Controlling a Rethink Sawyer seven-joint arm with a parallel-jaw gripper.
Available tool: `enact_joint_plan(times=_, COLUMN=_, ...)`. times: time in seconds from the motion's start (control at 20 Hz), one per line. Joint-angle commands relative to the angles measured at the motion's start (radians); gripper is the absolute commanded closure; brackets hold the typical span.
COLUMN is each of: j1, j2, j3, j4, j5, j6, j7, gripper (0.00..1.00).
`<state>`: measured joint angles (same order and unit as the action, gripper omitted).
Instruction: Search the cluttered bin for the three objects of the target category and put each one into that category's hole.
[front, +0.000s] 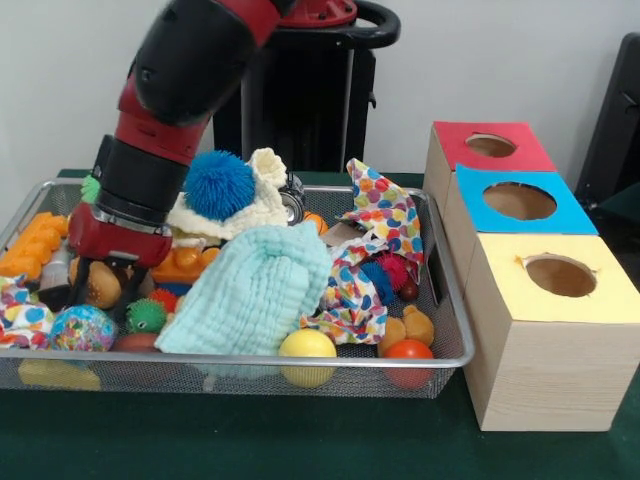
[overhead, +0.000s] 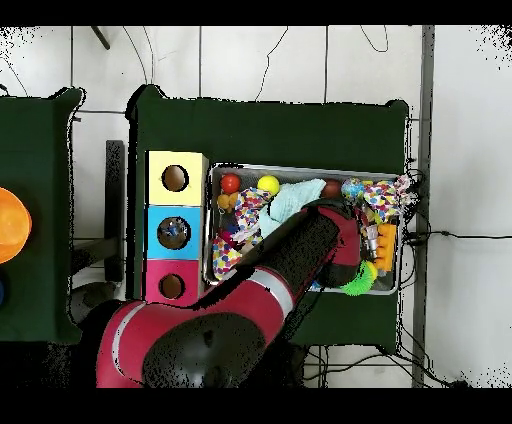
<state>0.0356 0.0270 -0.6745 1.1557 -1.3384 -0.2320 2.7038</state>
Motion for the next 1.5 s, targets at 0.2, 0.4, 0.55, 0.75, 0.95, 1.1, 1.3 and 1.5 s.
enact_joint_plan(times=0.2, j1=0.018, j2=0.008, j3=0.121, j4=0.006, j5=0.252, j6=-0.129, j7=-0.519, gripper=0.0)
enact_joint_plan(times=0.4, j1=0.028, j2=0.022, j3=0.107, j4=0.0, j5=0.259, j6=-0.106, j7=-0.51, gripper=0.0)
enact_joint_plan(times=0.55, j1=0.035, j2=0.023, j3=0.108, j4=-0.004, j5=0.233, j6=-0.08, j7=-0.471, gripper=0.0)
enact_joint_plan(times=0.75, j1=0.044, j2=0.032, j3=0.097, j4=-0.012, j5=0.218, j6=-0.056, j7=-0.464, gripper=0.0)
enact_joint_plan(times=0.95, j1=0.051, j2=0.042, j3=0.075, j4=-0.018, j5=0.271, j6=-0.064, j7=-0.509, gripper=0.0)
enact_joint_plan(times=1.1, j1=0.036, j2=0.042, j3=0.061, j4=-0.004, j5=0.354, j6=-0.123, j7=-0.565, gripper=1.0)
enact_joint_plan(times=1.3, j1=0.027, j2=0.038, j3=0.058, j4=0.009, j5=0.385, j6=-0.168, j7=-0.568, gripper=1.0)
enact_joint_plan(times=1.5, j1=0.03, j2=0.047, j3=0.046, j4=0.008, j5=0.395, j6=-0.185, j7=-0.562, gripper=1.0)
